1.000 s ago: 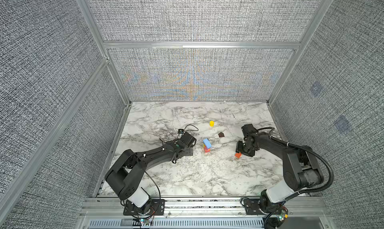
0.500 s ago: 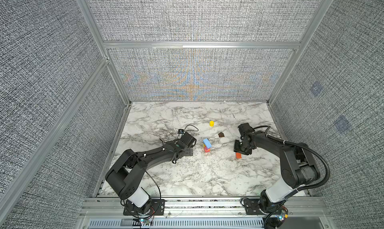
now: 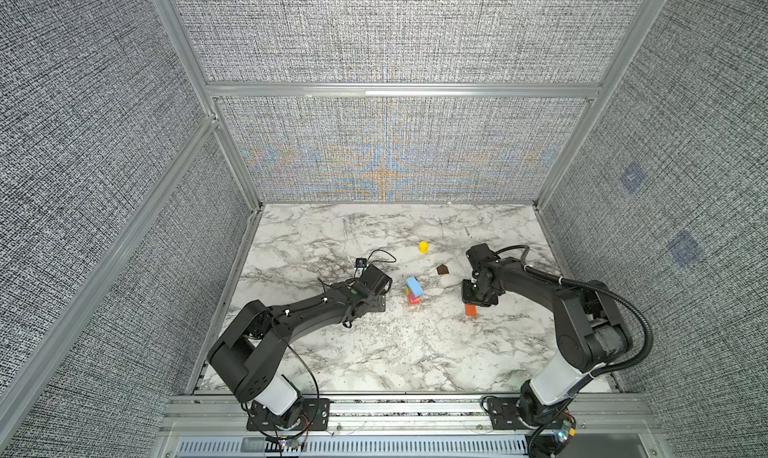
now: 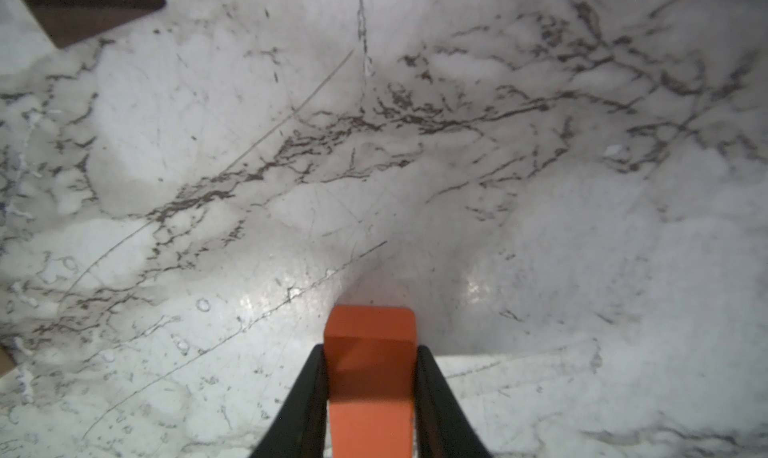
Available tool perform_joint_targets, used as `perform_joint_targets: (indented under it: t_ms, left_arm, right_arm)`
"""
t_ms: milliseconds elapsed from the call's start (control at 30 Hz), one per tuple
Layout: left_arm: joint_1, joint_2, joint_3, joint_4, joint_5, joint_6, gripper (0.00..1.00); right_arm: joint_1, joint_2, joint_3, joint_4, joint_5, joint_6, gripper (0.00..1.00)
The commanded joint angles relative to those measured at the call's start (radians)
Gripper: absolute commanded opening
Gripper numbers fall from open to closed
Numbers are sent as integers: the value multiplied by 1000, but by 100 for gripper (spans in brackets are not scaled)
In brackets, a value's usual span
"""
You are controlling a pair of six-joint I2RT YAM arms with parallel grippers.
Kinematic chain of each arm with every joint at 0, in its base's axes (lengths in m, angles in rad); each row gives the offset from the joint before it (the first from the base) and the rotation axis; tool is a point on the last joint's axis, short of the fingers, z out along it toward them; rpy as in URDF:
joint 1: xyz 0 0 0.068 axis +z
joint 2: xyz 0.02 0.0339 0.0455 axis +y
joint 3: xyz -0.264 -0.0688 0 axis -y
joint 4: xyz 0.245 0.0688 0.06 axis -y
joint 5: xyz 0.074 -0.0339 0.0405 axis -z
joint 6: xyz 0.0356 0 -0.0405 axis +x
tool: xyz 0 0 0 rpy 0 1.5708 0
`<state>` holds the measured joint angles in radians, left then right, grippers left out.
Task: Build the wood block tower
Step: 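Lift the orange-red bar with the right gripper and carry it over the stack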
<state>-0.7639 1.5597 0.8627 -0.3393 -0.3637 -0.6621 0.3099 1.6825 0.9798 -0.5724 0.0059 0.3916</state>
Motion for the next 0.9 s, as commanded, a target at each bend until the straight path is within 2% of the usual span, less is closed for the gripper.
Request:
perform_joint_targets:
  t_ms: [0, 633, 867]
  left_arm:
    - [0, -11, 1, -9, -7, -4, 99]
    - [0, -80, -4, -50, -2, -20, 99]
    - [1, -94, -11, -56, 5, -31, 99]
  right_arm:
    - [10, 3, -6, -40, 3, -25, 30]
    - [38, -83, 37, -104, -9, -50, 27]
    - [49, -34, 34, -91, -1, -65, 36]
